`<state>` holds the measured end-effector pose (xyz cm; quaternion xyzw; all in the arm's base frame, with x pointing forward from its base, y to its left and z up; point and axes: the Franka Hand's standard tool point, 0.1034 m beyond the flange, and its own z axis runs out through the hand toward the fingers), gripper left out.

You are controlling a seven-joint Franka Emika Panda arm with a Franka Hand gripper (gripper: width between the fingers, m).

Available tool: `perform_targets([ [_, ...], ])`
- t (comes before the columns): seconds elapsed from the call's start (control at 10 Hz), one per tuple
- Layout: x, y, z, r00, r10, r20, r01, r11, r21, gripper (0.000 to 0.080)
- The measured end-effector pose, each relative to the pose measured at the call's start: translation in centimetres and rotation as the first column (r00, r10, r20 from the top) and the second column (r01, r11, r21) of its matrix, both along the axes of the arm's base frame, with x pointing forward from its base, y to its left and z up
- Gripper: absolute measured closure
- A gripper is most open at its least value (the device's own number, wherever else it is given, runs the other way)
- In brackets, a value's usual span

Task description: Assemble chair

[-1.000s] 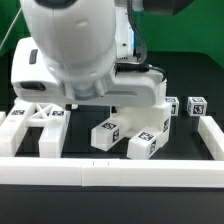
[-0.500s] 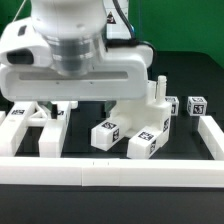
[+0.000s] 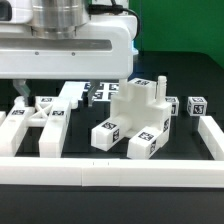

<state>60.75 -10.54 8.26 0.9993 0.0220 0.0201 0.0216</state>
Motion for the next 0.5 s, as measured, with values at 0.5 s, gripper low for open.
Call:
perform_targets([
  [0.5,-0.7,-1.3,-2.7,0.99,-0.061,-0.124,0.07,0.995,0.068,0.0151],
])
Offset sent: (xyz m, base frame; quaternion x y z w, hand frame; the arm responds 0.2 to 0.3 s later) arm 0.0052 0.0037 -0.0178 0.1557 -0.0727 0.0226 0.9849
